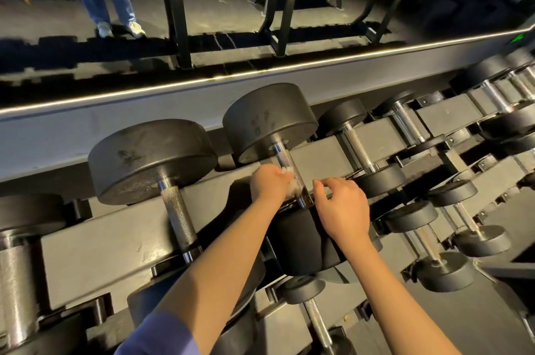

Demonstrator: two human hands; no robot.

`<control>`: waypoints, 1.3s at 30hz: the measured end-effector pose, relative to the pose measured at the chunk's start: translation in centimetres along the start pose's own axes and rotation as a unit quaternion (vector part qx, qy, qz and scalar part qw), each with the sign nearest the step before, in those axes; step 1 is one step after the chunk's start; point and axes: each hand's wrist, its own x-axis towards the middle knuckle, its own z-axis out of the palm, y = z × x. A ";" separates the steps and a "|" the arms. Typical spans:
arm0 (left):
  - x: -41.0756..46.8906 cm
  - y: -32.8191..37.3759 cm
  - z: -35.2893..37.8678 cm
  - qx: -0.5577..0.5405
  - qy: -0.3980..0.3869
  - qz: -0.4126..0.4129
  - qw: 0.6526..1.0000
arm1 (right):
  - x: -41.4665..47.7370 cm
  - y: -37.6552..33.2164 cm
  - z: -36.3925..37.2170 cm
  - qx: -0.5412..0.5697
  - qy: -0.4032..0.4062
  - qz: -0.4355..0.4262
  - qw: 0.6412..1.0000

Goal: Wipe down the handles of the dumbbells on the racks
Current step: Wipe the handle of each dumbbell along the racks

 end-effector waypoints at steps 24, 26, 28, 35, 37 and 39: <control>-1.3 0.7 -0.2 0.137 -0.095 0.050 0.985 | 0.0 0.0 0.0 0.008 0.008 -0.018 1.000; -1.6 0.9 -0.3 0.120 -0.104 0.073 0.985 | 0.0 0.1 0.1 0.013 0.008 -0.021 1.000; -1.8 0.9 -0.4 0.031 -0.103 0.080 0.991 | 0.0 0.1 0.1 0.023 0.008 -0.028 0.999; -2.8 1.8 -1.4 -0.113 -0.106 0.124 0.980 | 1.4 -0.1 -0.5 0.157 -0.042 -0.004 0.987; -3.1 2.1 -2.0 -0.084 -0.106 0.159 0.978 | 2.4 -0.3 -1.1 0.201 -0.053 0.017 0.978; -3.2 2.4 -2.9 -0.002 -0.046 0.241 0.969 | 3.6 -0.2 -1.1 0.202 -0.066 0.043 0.976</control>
